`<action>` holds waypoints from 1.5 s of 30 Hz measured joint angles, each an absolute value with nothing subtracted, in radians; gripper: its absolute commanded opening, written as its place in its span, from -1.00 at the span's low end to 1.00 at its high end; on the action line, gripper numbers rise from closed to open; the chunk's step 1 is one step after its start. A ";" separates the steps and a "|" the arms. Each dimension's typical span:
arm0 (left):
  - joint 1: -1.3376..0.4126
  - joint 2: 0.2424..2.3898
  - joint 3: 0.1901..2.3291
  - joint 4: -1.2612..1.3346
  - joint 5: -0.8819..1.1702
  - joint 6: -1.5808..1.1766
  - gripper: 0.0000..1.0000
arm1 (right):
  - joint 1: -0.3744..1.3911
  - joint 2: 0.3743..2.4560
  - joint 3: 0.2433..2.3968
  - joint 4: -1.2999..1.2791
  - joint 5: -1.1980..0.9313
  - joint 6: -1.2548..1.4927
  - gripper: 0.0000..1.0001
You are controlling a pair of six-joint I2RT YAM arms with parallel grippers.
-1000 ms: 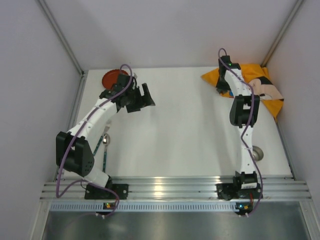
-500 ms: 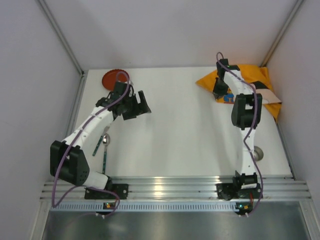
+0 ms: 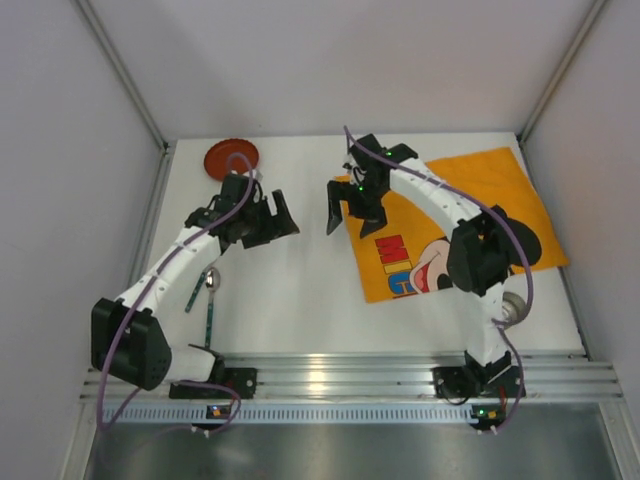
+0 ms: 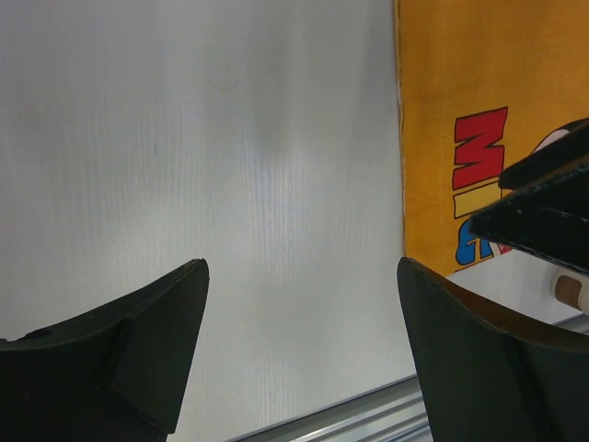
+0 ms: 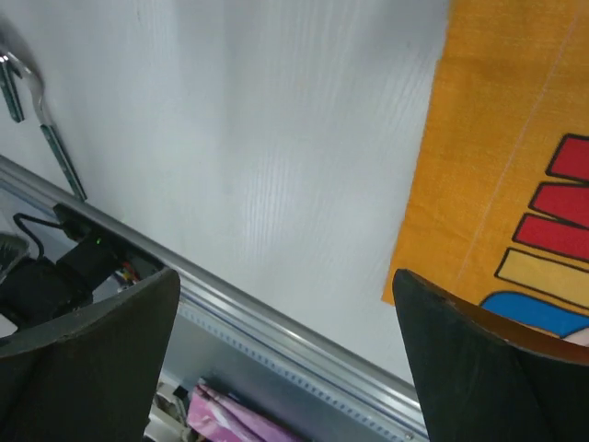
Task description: Set the dinner table for one person
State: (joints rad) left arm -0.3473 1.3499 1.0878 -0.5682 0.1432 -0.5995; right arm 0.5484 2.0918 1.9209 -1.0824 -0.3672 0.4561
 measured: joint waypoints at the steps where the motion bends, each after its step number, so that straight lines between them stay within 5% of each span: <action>1: -0.347 1.347 1.088 -0.568 0.146 -0.599 0.78 | 0.549 2.062 1.904 -1.092 -0.376 0.456 0.99; 11: -0.398 1.454 1.108 -0.504 0.172 -0.599 0.77 | 0.394 1.809 1.787 -1.124 -0.340 0.456 1.00; 15: -0.467 1.678 1.198 -0.455 0.224 -0.607 0.33 | 0.327 1.766 1.723 -1.125 -0.325 0.455 0.99; 31: -0.571 2.154 1.496 -0.237 0.466 -0.755 0.26 | 0.094 1.490 1.471 -1.150 -0.315 0.411 0.99; 35: -0.603 2.216 1.553 -0.213 0.506 -0.781 -0.26 | 0.088 1.496 1.439 -1.153 -0.314 0.403 0.99; 36: -0.606 2.229 1.562 -0.210 0.513 -0.781 -0.67 | 0.088 1.500 1.439 -1.154 -0.315 0.402 0.99; 38: -0.612 2.239 1.563 -0.219 0.505 -0.783 -1.00 | 0.088 1.505 1.439 -1.152 -0.315 0.402 0.99; 45: -0.559 2.207 1.514 -0.236 0.504 -0.769 -1.00 | 0.088 1.528 1.439 -1.148 -0.316 0.405 0.99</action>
